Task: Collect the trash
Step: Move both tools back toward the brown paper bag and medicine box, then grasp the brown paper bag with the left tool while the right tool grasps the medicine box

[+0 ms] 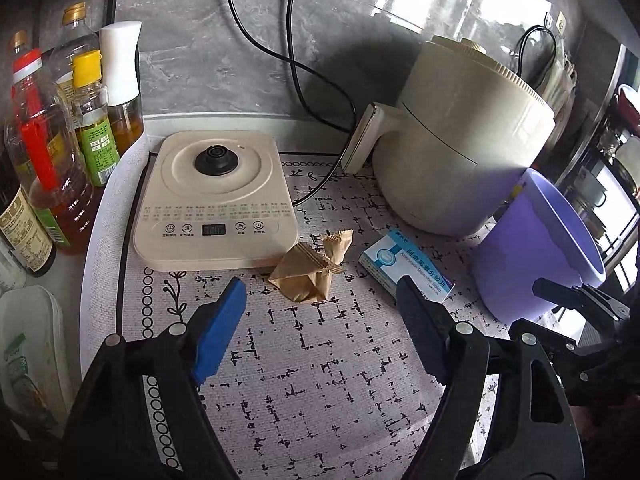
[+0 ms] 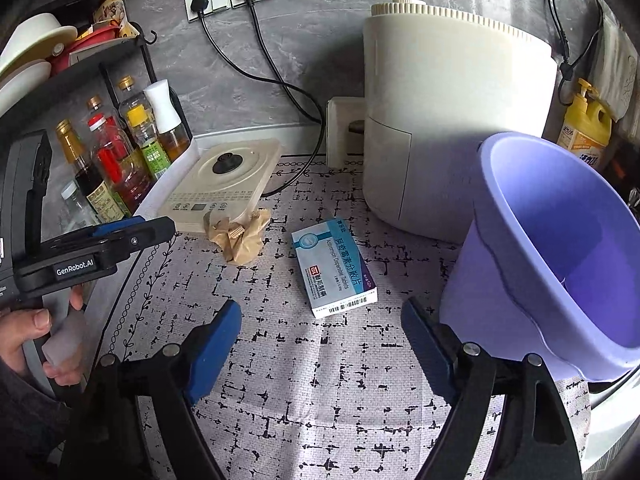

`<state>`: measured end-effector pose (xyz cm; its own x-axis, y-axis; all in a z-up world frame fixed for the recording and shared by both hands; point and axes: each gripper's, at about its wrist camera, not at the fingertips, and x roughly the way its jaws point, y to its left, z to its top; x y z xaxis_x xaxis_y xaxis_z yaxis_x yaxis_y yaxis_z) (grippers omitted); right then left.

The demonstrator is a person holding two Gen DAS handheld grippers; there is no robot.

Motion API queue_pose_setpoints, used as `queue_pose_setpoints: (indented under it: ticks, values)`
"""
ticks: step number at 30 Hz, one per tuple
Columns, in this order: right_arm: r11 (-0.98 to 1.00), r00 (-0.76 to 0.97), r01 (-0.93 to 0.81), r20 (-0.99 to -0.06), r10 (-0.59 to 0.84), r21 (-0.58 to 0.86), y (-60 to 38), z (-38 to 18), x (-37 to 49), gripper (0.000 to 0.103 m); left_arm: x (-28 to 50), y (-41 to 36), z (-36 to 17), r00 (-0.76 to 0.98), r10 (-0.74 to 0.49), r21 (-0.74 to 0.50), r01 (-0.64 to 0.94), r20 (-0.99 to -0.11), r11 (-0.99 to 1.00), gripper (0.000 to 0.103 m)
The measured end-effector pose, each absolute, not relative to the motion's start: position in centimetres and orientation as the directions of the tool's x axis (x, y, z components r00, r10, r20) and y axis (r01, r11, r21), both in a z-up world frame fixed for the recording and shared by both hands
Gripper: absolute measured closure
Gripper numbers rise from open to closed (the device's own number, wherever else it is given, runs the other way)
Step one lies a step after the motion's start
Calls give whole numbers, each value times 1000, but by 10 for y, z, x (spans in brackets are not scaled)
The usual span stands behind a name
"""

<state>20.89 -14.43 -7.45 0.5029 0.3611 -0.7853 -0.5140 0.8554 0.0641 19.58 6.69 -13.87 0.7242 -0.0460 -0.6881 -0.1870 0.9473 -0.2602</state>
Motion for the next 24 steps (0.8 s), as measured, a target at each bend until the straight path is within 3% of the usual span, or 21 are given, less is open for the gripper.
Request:
queue_pose_setpoints:
  ticks: [12, 14, 16, 18, 24]
  values:
    - [836, 438, -544, -827, 353, 69, -117, -110, 256, 18, 254, 75, -175, 670, -65, -256, -191, -740, 948, 40]
    - [831, 425, -552, -837, 344, 61, -112, -118, 264, 16, 260, 74, -183, 656, -64, -245, -187, -752, 951, 52]
    - [828, 414, -558, -847, 332, 52, -108, -125, 270, 15, 265, 76, -193, 634, -67, -248, -202, -770, 947, 78]
    - [825, 406, -563, -854, 324, 46, -105, -133, 276, 13, 266, 77, -199, 625, -67, -250, -210, -778, 945, 92]
    - [819, 393, -574, -868, 304, 27, -96, -148, 292, 8, 254, 81, -191, 643, -54, -237, -202, -764, 950, 95]
